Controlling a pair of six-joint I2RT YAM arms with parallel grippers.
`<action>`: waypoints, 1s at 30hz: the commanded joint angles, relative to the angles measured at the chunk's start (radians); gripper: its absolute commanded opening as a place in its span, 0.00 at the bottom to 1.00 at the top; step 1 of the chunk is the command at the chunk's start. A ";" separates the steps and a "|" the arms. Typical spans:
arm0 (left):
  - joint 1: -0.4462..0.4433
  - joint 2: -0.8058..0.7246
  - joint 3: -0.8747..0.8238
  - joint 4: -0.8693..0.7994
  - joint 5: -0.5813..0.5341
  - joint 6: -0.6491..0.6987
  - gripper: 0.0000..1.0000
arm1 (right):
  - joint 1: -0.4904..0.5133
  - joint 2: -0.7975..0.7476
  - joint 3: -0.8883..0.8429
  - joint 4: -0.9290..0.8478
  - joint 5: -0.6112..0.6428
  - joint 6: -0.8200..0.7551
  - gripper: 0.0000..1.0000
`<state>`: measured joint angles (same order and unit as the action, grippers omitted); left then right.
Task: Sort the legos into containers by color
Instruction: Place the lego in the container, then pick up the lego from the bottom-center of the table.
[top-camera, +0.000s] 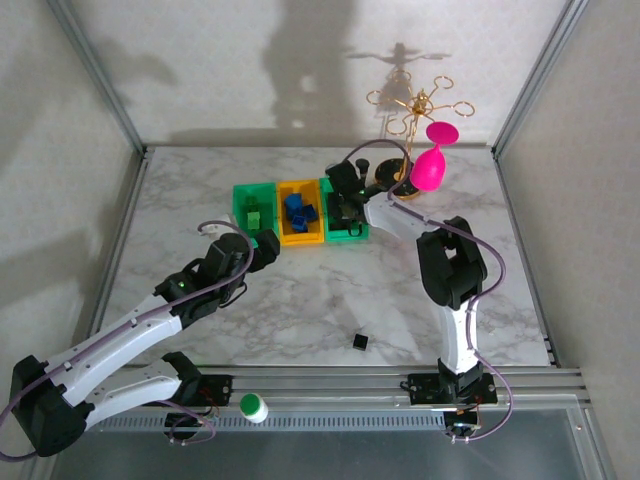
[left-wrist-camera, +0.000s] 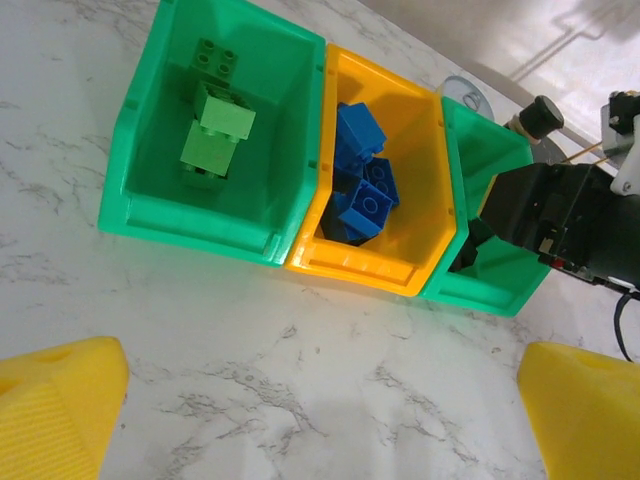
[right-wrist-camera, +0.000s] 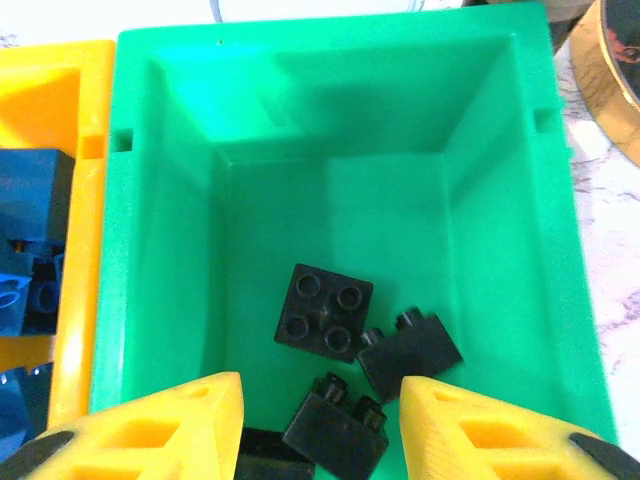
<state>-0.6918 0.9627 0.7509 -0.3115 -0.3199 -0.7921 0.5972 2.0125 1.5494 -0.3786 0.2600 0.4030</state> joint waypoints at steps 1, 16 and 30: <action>0.008 -0.027 0.017 -0.020 0.023 0.009 1.00 | 0.006 -0.129 -0.071 -0.018 -0.001 -0.006 0.46; -0.166 -0.096 -0.108 -0.040 0.065 -0.085 0.99 | 0.287 -0.669 -0.603 -0.286 0.026 0.343 0.58; -0.298 -0.045 -0.157 -0.037 0.016 -0.155 1.00 | 0.664 -0.685 -0.811 -0.366 0.007 0.832 0.67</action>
<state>-0.9775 0.9157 0.6052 -0.3347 -0.2630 -0.9115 1.2224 1.2938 0.7563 -0.7006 0.2417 1.0950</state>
